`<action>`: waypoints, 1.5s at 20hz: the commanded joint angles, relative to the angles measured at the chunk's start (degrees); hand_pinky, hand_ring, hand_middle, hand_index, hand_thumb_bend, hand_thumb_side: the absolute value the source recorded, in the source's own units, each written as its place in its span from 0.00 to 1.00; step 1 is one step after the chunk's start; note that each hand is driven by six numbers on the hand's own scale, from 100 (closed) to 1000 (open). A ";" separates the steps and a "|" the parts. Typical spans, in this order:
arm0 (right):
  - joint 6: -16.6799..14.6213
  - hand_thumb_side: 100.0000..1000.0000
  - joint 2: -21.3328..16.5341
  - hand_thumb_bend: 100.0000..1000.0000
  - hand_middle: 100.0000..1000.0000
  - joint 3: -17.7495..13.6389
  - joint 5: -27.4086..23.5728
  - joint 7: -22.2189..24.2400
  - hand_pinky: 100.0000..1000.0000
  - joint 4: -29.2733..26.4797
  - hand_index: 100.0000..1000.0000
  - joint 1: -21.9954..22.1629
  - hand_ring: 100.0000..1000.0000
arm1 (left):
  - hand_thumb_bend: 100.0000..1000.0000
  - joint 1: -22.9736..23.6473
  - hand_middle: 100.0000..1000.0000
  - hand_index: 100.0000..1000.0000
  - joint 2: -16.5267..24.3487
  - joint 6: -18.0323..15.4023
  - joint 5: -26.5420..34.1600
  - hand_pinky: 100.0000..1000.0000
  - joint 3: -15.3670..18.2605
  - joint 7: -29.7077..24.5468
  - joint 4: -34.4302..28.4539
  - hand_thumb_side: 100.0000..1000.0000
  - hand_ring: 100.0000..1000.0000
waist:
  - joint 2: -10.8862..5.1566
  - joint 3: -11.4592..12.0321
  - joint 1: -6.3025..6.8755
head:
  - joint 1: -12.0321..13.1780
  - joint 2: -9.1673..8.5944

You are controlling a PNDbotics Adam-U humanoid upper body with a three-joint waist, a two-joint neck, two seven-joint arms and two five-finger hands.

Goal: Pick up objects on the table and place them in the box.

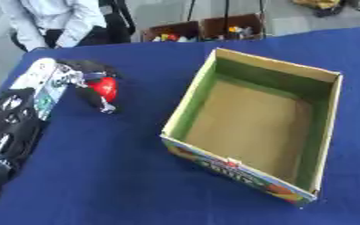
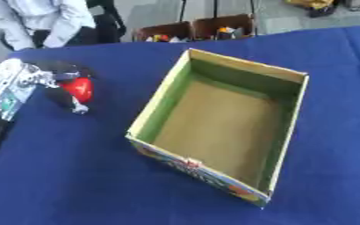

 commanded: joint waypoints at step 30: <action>0.32 1.00 -0.94 0.00 0.70 -0.76 0.35 -0.48 0.72 -0.68 0.74 1.03 0.77 | 0.29 0.70 1.00 1.00 5.80 0.36 1.07 0.65 1.85 -7.13 -1.55 0.45 0.89 | -1.52 1.50 0.12 | -0.08 0.00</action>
